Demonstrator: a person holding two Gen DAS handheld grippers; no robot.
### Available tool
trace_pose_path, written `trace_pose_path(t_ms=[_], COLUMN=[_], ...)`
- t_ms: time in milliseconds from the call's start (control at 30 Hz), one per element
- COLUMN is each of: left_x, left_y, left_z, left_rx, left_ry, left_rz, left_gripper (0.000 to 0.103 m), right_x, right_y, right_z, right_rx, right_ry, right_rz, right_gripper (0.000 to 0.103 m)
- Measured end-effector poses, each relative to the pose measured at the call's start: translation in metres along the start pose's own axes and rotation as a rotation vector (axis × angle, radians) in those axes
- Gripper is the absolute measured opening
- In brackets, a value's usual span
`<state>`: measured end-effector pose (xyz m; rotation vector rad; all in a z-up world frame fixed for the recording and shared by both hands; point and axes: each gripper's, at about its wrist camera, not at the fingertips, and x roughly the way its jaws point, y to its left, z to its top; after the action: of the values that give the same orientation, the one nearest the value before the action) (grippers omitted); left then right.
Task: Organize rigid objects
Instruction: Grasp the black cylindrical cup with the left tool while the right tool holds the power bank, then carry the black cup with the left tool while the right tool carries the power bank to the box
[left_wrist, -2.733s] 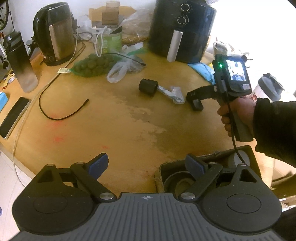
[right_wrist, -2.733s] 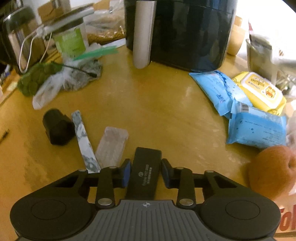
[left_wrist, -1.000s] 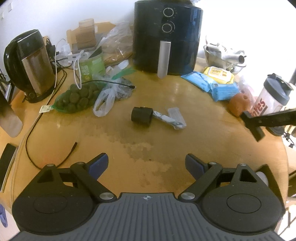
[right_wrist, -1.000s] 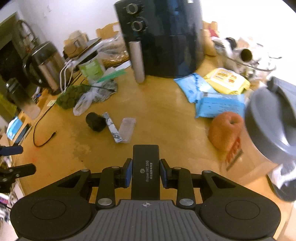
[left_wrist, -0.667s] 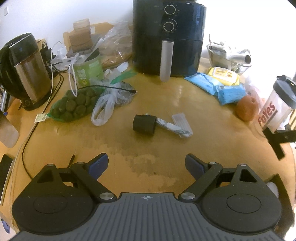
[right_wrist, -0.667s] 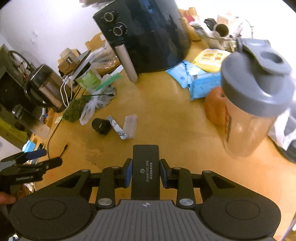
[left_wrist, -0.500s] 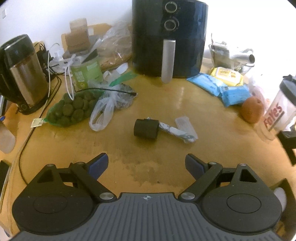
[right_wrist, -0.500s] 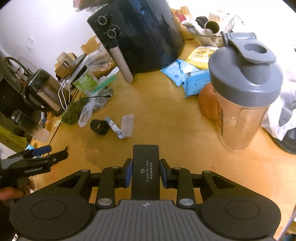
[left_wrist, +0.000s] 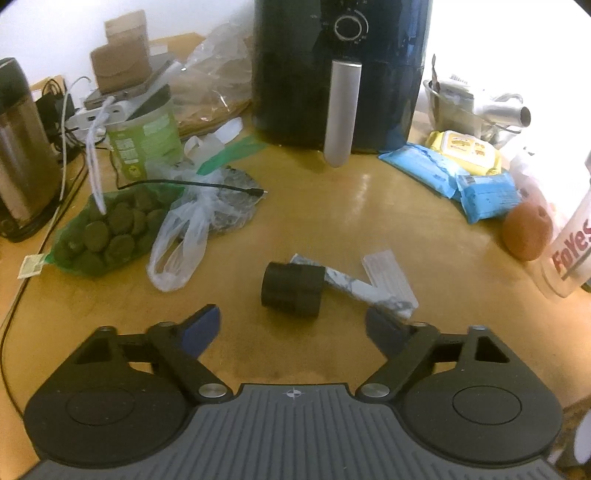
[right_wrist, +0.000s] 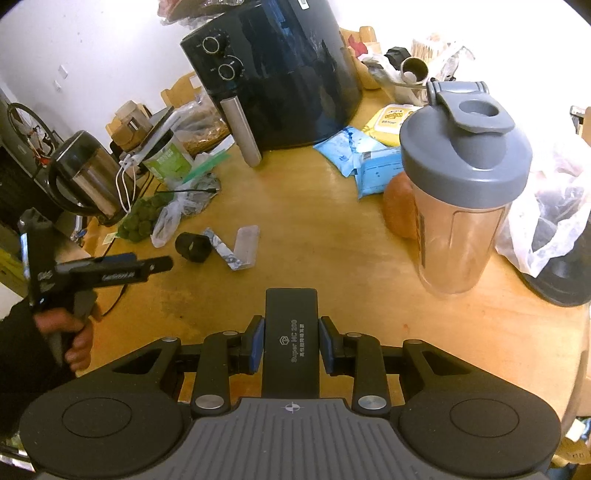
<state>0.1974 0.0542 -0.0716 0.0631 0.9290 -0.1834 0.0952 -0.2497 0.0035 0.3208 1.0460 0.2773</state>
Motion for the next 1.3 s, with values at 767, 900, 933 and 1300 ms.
trace_pose_path(t_ms=[767, 900, 933, 1300], left_x=[0.046, 0.038, 0.036, 0.011], left_y=[0.014, 0.014, 0.014, 0.016], left_z=[0.018, 0.018, 0.017, 0.006], left_rx=[0.007, -0.010, -0.013, -0.074], left_ry=[0.116, 0.118, 0.120, 0.127], left_rz=[-0.064, -0.060, -0.060, -0.076], left_gripper=[0.044, 0.042, 0.041, 0.005], right_x=[-0.018, -0.017, -0.017, -0.013], right_y=[-0.005, -0.005, -0.005, 0.002], right_z=[-0.016, -0.017, -0.017, -0.018], right_rx=[0.072, 0.068, 0.067, 0.026], right_ry=[-0.053, -0.053, -0.052, -0.048], right_rz=[-0.032, -0.030, -0.030, 0.001], right_gripper=[0.034, 0.034, 0.034, 0.034])
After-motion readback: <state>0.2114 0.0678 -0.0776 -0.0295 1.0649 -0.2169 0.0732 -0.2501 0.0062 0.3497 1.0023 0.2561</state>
